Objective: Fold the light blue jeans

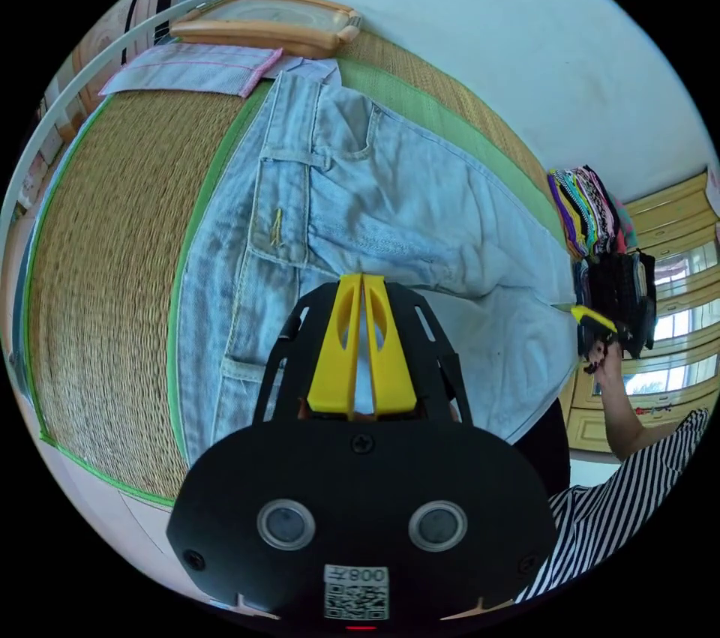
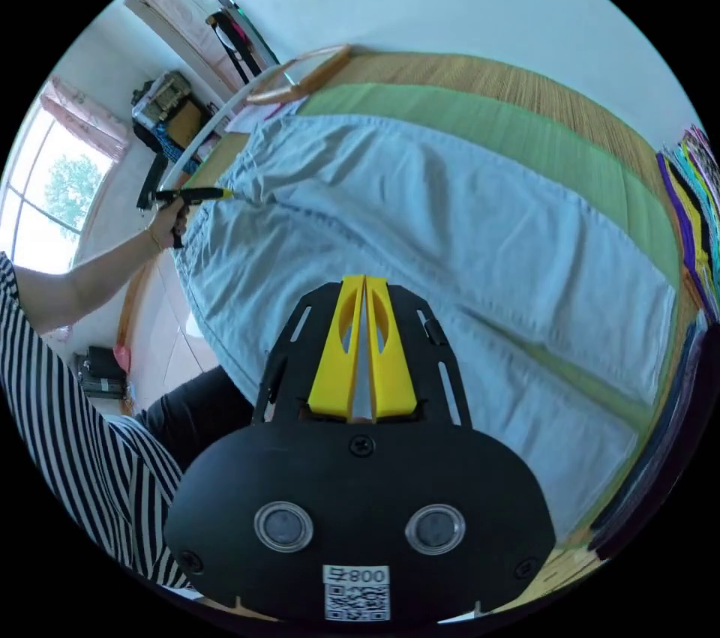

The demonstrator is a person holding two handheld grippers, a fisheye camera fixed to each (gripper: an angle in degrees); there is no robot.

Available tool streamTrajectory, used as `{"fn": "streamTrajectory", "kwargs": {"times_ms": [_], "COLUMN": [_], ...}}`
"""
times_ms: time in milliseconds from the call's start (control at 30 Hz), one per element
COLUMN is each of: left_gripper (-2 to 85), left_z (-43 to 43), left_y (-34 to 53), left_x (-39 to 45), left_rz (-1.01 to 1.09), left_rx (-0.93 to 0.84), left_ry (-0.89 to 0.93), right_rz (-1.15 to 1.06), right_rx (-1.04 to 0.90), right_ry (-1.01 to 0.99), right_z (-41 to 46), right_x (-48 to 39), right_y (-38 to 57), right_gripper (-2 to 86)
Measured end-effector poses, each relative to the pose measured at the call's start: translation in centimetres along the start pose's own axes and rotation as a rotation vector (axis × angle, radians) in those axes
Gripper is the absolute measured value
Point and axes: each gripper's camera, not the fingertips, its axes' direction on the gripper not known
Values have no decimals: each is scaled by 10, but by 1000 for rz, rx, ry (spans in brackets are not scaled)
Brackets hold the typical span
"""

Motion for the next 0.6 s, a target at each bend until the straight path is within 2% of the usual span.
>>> {"fn": "streamTrajectory", "kwargs": {"times_ms": [167, 300, 600], "left_gripper": [22, 39, 86], "left_z": [8, 29, 104], "left_y": [-37, -81, -192], "left_x": [38, 59, 113], "left_rz": [126, 183, 312], "left_rx": [65, 53, -91], "left_ry": [6, -46, -231], "right_rz": [-95, -171, -290], "right_rx": [57, 11, -92], "right_ry": [15, 66, 195], "right_z": [17, 44, 91], "right_x": [4, -1, -20], "right_y": [-94, -171, -270], "right_gripper": [49, 69, 89]}}
